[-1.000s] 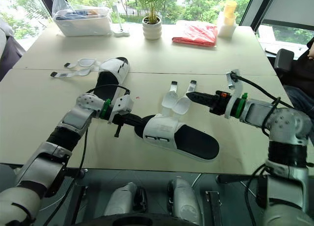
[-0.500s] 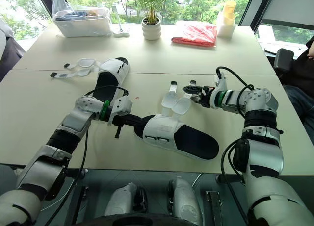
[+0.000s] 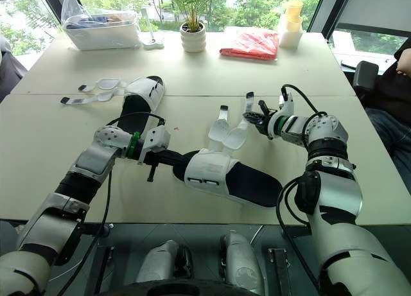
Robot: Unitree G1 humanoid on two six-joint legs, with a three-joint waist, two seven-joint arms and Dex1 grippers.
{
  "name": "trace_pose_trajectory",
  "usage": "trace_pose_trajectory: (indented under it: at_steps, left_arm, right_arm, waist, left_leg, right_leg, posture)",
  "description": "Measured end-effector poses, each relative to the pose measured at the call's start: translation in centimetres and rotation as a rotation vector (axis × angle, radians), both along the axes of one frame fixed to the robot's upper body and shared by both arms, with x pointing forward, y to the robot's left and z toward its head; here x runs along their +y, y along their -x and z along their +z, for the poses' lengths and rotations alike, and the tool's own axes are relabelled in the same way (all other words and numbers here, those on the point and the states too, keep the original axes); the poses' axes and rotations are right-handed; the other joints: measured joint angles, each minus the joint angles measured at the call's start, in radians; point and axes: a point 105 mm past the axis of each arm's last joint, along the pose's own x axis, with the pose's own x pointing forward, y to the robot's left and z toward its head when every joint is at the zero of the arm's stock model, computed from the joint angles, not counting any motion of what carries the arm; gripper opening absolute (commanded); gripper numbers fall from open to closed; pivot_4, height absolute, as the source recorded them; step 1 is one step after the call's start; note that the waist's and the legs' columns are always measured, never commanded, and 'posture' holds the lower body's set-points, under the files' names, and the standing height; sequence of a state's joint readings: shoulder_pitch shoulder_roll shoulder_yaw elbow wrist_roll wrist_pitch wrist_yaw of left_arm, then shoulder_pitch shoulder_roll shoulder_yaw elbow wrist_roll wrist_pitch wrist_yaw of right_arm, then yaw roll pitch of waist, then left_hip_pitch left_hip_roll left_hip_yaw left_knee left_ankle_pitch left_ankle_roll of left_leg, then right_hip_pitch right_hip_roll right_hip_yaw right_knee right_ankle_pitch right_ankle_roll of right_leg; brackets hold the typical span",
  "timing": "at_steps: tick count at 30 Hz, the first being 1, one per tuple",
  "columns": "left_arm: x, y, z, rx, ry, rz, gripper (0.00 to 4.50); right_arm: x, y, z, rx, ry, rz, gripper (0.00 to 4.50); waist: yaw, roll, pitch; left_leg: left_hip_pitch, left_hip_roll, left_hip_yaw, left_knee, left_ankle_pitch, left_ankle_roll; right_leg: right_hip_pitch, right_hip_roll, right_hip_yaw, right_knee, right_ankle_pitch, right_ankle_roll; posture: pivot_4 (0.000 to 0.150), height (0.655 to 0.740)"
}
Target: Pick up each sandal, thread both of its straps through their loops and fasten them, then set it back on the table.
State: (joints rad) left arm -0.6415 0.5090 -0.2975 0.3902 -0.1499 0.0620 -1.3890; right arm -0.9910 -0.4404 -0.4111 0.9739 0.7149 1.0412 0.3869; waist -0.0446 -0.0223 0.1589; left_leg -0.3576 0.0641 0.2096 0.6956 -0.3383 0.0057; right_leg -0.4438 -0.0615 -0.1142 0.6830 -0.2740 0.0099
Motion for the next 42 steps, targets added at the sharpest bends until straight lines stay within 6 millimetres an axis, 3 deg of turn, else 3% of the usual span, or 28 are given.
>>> trace_pose_trajectory:
  at_steps: [3, 8, 12, 14, 20, 23, 26, 29, 34, 37, 42]
  left_arm:
    - [0.0, 0.0, 0.0, 0.001, 0.001, -0.001, 0.00]
    - [-0.1, 0.0, 0.0, 0.009, 0.001, -0.001, 0.00]
    - [-0.2, 0.1, 0.0, 0.012, 0.001, -0.003, 0.00]
    - [0.0, 0.0, 0.0, 0.014, -0.002, 0.002, 0.00]
    - [0.0, 0.1, -0.1, 0.017, 0.000, -0.001, 0.00]
    - [-0.1, 0.1, -0.1, 0.018, 0.002, -0.003, 0.00]
    - [-0.1, 0.1, -0.1, 0.019, 0.002, -0.006, 0.00]
    - [-0.1, 0.1, -0.1, 0.020, 0.002, -0.008, 0.00]
    - [-0.2, 0.1, -0.1, 0.021, 0.003, -0.008, 0.00]
    - [-0.1, 0.1, -0.1, 0.023, 0.004, -0.007, 0.00]
    - [-0.2, 0.1, -0.1, 0.027, 0.006, -0.007, 0.00]
  right_arm:
    - [0.2, 0.2, 1.1, -0.110, 0.064, 0.055, 0.03]
    - [1.0, 1.6, 5.1, -0.465, 0.272, 0.182, 0.03]
    - [2.0, 4.9, 6.7, -0.797, 0.621, 0.324, 0.03]
    - [3.4, 6.9, 7.1, -1.016, 0.777, 0.418, 0.03]
    - [6.4, 11.3, 6.7, -1.663, 1.249, 0.696, 0.03]
    - [6.6, 12.0, 5.6, -1.916, 1.442, 0.794, 0.03]
    - [5.9, 12.0, 4.3, -2.118, 1.604, 0.889, 0.03]
    - [6.0, 12.6, 3.6, -2.299, 1.646, 0.961, 0.03]
    - [5.5, 12.4, 2.3, -2.372, 1.685, 0.980, 0.03]
    - [5.6, 12.2, 2.7, -2.392, 1.698, 0.934, 0.94]
    - [4.9, 12.1, 3.4, -2.405, 1.757, 0.930, 3.42]
  waist:
    - [0.001, 0.000, 0.000]
    - [0.002, 0.000, 0.000]
    - [0.004, 0.000, 0.000]
    - [0.003, 0.000, 0.000]
    - [0.003, 0.000, 0.000]
    - [0.003, 0.000, 0.000]
    - [0.003, 0.000, 0.001]
    - [0.003, 0.000, 0.001]
    - [0.004, 0.000, 0.001]
    - [0.003, 0.000, 0.001]
    - [0.005, 0.000, 0.001]
  left_leg:
    - [0.000, 0.000, 0.000, 0.000, 0.000, 0.000]
    - [0.000, 0.000, 0.000, 0.000, 0.000, 0.000]
    - [0.000, 0.000, -0.001, -0.001, 0.000, 0.000]
    - [0.000, 0.000, 0.000, -0.001, 0.000, 0.000]
    - [0.001, -0.001, 0.001, -0.001, 0.000, 0.000]
    - [0.001, -0.001, 0.001, -0.001, 0.000, 0.000]
    - [0.001, 0.000, 0.002, 0.000, 0.000, 0.000]
    - [0.001, 0.000, 0.002, 0.000, 0.000, 0.000]
    - [0.001, 0.000, 0.002, 0.000, 0.000, 0.000]
    - [0.001, 0.000, 0.002, 0.000, 0.000, 0.000]
    - [0.001, 0.000, 0.002, 0.000, 0.000, 0.000]
  right_leg:
    - [0.000, 0.000, 0.000, 0.000, 0.000, 0.000]
    - [0.000, 0.000, 0.000, 0.000, 0.000, 0.001]
    - [0.000, 0.000, 0.000, -0.001, -0.001, 0.002]
    - [0.000, 0.000, 0.000, -0.001, -0.001, 0.002]
    - [0.000, 0.000, 0.000, -0.001, -0.002, 0.003]
    - [0.000, 0.000, 0.001, 0.000, -0.002, 0.003]
    - [0.000, 0.000, 0.001, 0.000, -0.003, 0.003]
    - [0.000, 0.000, 0.001, 0.000, -0.003, 0.004]
    - [0.000, 0.000, 0.002, 0.000, -0.003, 0.003]
    - [0.000, 0.000, 0.002, 0.001, -0.003, 0.003]
    - [0.000, 0.000, 0.002, 0.001, -0.003, 0.003]
  posture:
    - [0.150, 0.7278]
    - [0.150, 0.7278]
    - [0.150, 0.7278]
    - [0.150, 0.7278]
    - [0.150, 0.7278]
    - [0.150, 0.7278]
    - [0.150, 0.7278]
    - [0.150, 0.7278]
    - [0.150, 0.7278]
    - [0.150, 0.7278]
    - [0.150, 0.7278]
